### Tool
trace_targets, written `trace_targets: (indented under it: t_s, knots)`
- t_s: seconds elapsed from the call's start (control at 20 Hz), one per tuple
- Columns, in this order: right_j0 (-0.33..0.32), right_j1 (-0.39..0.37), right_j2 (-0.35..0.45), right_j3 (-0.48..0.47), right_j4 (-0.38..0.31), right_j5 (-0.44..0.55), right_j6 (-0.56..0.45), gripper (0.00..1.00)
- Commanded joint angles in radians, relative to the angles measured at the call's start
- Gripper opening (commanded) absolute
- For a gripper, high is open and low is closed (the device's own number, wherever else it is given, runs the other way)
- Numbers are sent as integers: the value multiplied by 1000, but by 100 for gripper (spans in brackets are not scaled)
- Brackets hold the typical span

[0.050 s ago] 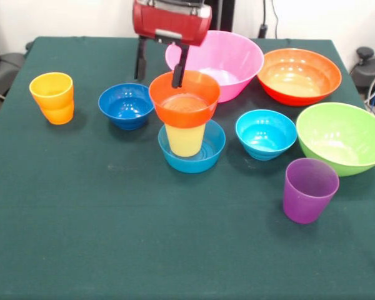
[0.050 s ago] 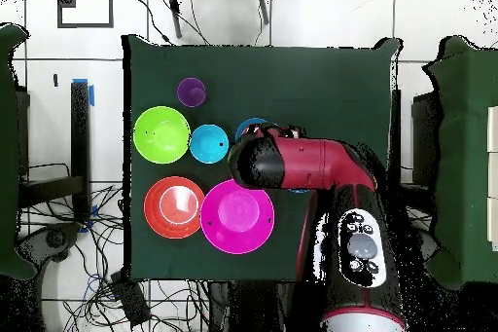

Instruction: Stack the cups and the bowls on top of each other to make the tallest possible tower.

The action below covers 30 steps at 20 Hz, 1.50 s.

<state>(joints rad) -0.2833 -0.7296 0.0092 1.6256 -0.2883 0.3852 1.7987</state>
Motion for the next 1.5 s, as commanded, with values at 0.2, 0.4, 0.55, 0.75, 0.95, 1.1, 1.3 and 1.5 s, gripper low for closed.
trace_targets:
  t_s: [0.2,0.4,0.55,0.75,0.95,1.1,1.3,1.5]
  knots:
    - [-4,-38,125,70,15,137,-20,100]
    - [-38,-74,150,102,16,144,-51,100]
    - [-91,-165,205,174,35,132,-96,100]
    - [-158,-262,259,180,99,260,-164,100]
    - [-201,-225,317,93,95,326,-211,100]
    - [-192,-203,324,21,83,405,-198,100]
    - [-214,-122,349,-71,102,466,-159,100]
    - [-224,-20,350,-184,41,522,-192,100]
